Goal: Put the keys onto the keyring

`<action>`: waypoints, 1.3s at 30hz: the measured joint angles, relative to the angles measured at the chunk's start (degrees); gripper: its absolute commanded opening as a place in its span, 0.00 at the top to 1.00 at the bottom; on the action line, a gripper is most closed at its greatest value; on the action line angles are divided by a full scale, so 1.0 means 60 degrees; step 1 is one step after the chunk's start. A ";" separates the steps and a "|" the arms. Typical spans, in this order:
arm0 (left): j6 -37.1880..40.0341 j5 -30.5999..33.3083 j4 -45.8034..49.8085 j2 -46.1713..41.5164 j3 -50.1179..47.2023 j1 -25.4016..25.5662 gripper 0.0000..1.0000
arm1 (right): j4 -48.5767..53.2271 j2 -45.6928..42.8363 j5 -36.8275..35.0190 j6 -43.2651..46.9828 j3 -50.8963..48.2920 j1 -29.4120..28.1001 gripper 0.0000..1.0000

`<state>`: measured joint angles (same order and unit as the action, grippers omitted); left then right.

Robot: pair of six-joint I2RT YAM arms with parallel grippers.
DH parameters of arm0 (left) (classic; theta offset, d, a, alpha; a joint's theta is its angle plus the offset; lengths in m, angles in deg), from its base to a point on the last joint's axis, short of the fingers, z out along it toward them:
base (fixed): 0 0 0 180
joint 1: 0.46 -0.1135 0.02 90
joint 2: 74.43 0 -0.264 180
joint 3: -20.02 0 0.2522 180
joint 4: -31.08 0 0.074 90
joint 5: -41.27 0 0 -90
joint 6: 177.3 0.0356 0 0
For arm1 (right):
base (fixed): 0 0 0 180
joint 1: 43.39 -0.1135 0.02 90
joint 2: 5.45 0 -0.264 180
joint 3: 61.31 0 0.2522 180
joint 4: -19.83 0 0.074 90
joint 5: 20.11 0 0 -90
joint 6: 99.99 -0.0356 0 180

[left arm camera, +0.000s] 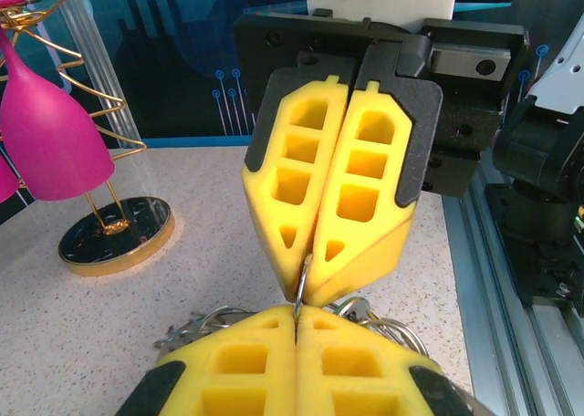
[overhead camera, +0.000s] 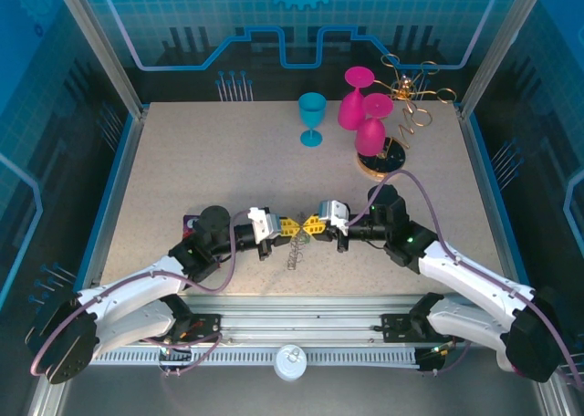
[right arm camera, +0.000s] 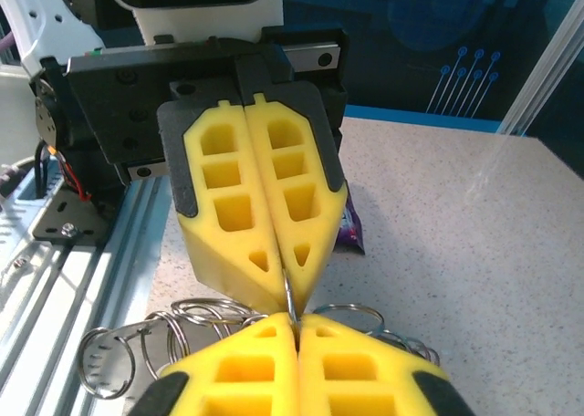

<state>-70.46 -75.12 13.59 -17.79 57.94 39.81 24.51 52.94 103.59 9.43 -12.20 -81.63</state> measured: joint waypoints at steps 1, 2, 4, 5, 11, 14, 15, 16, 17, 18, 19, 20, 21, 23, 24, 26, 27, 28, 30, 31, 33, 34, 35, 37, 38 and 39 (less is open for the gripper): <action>-0.0007 0.0000 0.0011 0.0000 -0.0004 -0.0011 1.00 | 0.0000 0.0004 0.0000 -0.0033 0.0000 0.0004 1.00; -0.0004 0.0007 0.0025 0.0000 0.0000 -0.0007 0.94 | 0.0007 0.0004 -0.0007 -0.0022 0.0000 0.0004 1.00; 0.0036 0.0069 0.0248 0.0004 0.0069 -0.0004 0.83 | 0.0262 0.0004 -0.0033 0.0062 0.0102 0.0000 1.00; 0.0047 0.0127 0.0448 0.0004 0.0160 0.0000 0.81 | 0.0506 0.0004 -0.0040 0.0142 0.0208 -0.0011 1.00; 0.0812 0.0419 0.2466 0.0004 0.1373 0.0004 0.83 | 0.2900 0.0200 -0.0703 0.1315 0.1730 -0.0288 1.00; 0.1271 0.0448 0.3479 0.0069 0.1909 0.0007 0.89 | 0.3923 0.0466 -0.1195 0.1902 0.2466 -0.0503 1.00; 0.1410 0.0459 0.3778 0.0113 0.2047 0.0015 0.93 | 0.4266 0.0583 -0.1359 0.2091 0.2699 -0.0572 1.00; 0.1530 0.0459 0.4011 0.0142 0.2149 0.0015 0.97 | 0.4524 0.0681 -0.1504 0.2248 0.2867 -0.0637 1.00; 0.1657 0.0463 0.4288 0.0189 0.2251 0.0022 1.00 | 0.4830 0.0798 -0.1665 0.2415 0.3053 -0.0714 1.00; 0.1756 0.0459 0.4517 0.0237 0.2328 0.0033 1.00 | 0.5158 0.0929 -0.1818 0.2590 0.3238 -0.0805 1.00; 0.1829 0.0459 0.4747 0.0280 0.2401 0.0051 1.00 | 0.5421 0.1035 -0.1953 0.2728 0.3384 -0.0885 1.00; 0.1949 0.0459 0.4936 0.0310 0.2455 0.0051 1.00 | 0.5657 0.1133 -0.2080 0.2841 0.3515 -0.0958 1.00; 0.2000 0.0459 0.5053 0.0321 0.2466 0.0066 1.00 | 0.5807 0.1195 -0.2146 0.2903 0.3585 -0.1005 0.97; 0.2062 0.0444 0.5115 0.0317 0.2466 0.0087 1.00 | 0.5854 0.1184 -0.2153 0.2911 0.3574 -0.1013 0.81; 0.2095 0.0444 0.5093 0.0302 0.2466 0.0095 1.00 | 0.5646 0.1096 -0.2065 0.2798 0.3446 -0.0991 0.76; 0.2120 0.0474 0.4936 0.0215 0.2335 0.0098 1.00 | 0.5125 0.0732 -0.1759 0.2466 0.3100 -0.0849 0.72; 0.2120 0.0477 0.4765 0.0113 0.2164 0.0098 1.00 | 0.4787 0.0477 -0.1581 0.2237 0.2845 -0.0703 0.71; 0.2116 0.0477 0.4637 0.0018 0.2014 0.0098 1.00 | 0.4528 0.0248 -0.1443 0.1996 0.2616 -0.0546 0.71; 0.2109 0.0466 0.4284 -0.0197 0.1643 0.0102 1.00 | 0.3920 -0.0113 -0.1180 0.1501 0.2113 -0.0259 0.71; 0.2095 0.0463 0.4142 -0.0262 0.1519 0.0102 1.00 | 0.3697 -0.0178 -0.1082 0.1308 0.1920 -0.0211 0.71; 0.2007 0.0459 0.3778 -0.0361 0.1268 0.0102 1.00 | 0.3209 -0.0204 -0.0867 0.0922 0.1512 -0.0178 0.71; 0.1974 0.0452 0.3628 -0.0375 0.1195 0.0102 1.00 | 0.3027 -0.0204 -0.0787 0.0780 0.1351 -0.0178 0.71; 0.1938 0.0430 0.3453 -0.0382 0.1129 0.0102 1.00 | 0.2889 -0.0200 -0.0721 0.0637 0.1206 -0.0178 0.72; 0.1920 0.0423 0.3140 -0.0390 0.1038 0.0102 1.00 | 0.2630 -0.0160 -0.0568 0.0423 0.1031 -0.0178 0.72; 0.1883 0.0419 0.2994 -0.0390 0.0998 0.0102 1.00 | 0.2492 -0.0135 -0.0510 0.0328 0.0991 -0.0178 0.73; 0.1843 0.0415 0.2871 -0.0390 0.0965 0.0102 1.00 | 0.2379 -0.0106 -0.0466 0.0251 0.0973 -0.0178 0.73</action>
<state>-59.40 -72.63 30.82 -20.13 63.73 40.42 38.78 52.31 100.79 10.93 -6.36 -82.70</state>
